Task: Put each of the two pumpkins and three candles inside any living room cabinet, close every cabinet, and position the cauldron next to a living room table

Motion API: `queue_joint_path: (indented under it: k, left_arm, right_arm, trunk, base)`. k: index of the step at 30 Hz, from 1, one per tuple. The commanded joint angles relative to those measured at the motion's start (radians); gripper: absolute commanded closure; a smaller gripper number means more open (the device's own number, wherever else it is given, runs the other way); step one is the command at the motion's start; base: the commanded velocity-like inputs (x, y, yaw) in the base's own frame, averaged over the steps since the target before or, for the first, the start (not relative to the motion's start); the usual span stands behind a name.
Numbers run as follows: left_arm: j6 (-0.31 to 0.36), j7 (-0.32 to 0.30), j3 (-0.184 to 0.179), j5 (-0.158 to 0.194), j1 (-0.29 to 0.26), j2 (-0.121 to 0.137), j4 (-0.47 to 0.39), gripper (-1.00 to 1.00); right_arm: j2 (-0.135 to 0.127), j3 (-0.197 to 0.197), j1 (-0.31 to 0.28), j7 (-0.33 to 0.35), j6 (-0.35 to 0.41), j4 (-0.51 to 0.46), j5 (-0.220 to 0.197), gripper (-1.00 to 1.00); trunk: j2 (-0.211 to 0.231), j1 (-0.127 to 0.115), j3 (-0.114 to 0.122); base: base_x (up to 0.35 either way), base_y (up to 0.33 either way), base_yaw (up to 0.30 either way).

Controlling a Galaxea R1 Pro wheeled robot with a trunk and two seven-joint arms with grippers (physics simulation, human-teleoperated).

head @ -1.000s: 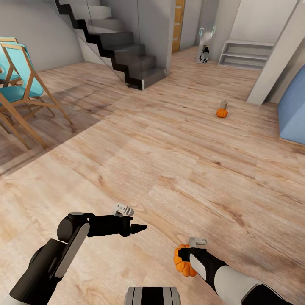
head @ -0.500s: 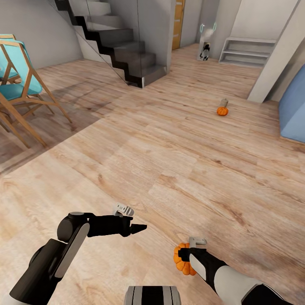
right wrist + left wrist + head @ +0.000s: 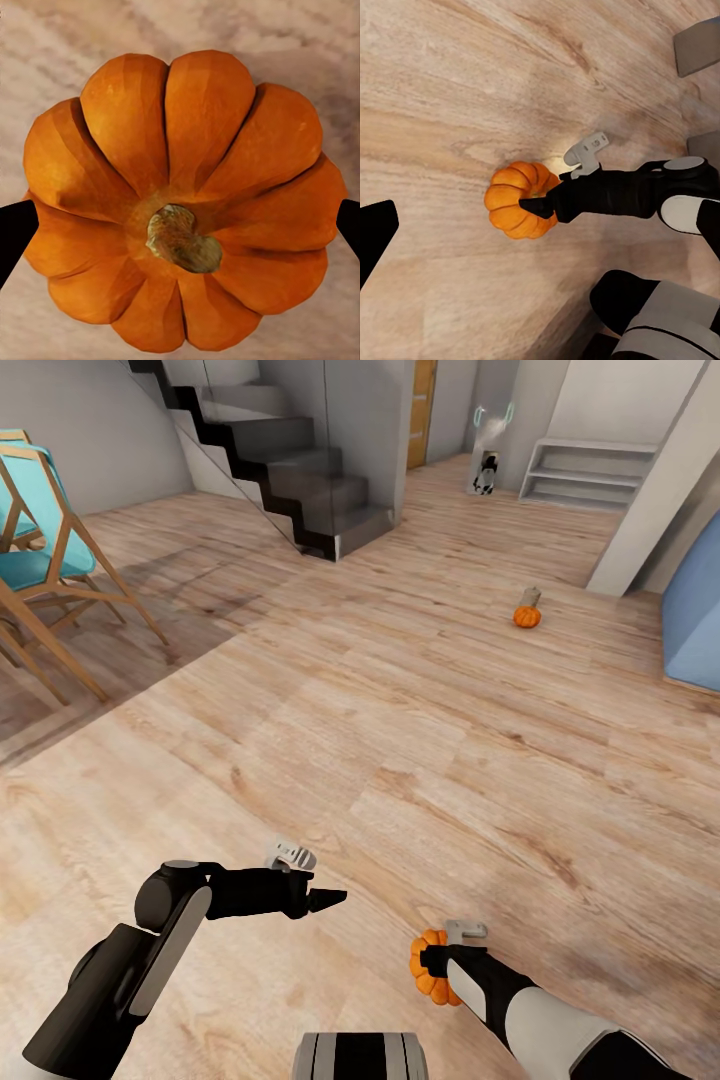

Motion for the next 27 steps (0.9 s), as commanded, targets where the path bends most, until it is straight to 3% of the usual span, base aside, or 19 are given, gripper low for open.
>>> queue_joint_path:
  k: [1, 17, 20, 27]
  left_arm:
    - [0.004, -0.003, 0.000, -0.002, -0.001, 0.000, -0.001, -1.00]
    - [0.004, -0.003, 0.000, -0.002, -0.001, 0.000, -0.001, -1.00]
    - [0.004, -0.003, 0.000, -0.002, -0.001, 0.000, -0.001, -1.00]
    - [0.004, -0.003, 0.000, -0.002, -0.001, 0.000, -0.001, -1.00]
  right_arm:
    - [0.000, 0.008, 0.000, -0.007, 0.005, -0.002, -0.007, -1.00]
    - [0.001, 0.008, 0.000, -0.007, 0.005, -0.002, -0.007, -1.00]
    - [0.001, 0.009, 0.000, -0.007, 0.005, -0.002, -0.007, -1.00]
    - [0.001, 0.009, 0.000, -0.007, 0.005, -0.002, -0.007, -1.00]
  trunk:
    - [0.000, 0.000, -0.001]
    - [0.000, 0.000, -0.001]
    - [-0.001, 0.001, -0.012]
    - [-0.001, 0.001, -0.012]
  base:
    - [0.000, 0.000, 0.000]
    - [0.000, 0.000, 0.000]
    - [0.000, 0.000, 0.000]
    - [0.000, 0.000, 0.000]
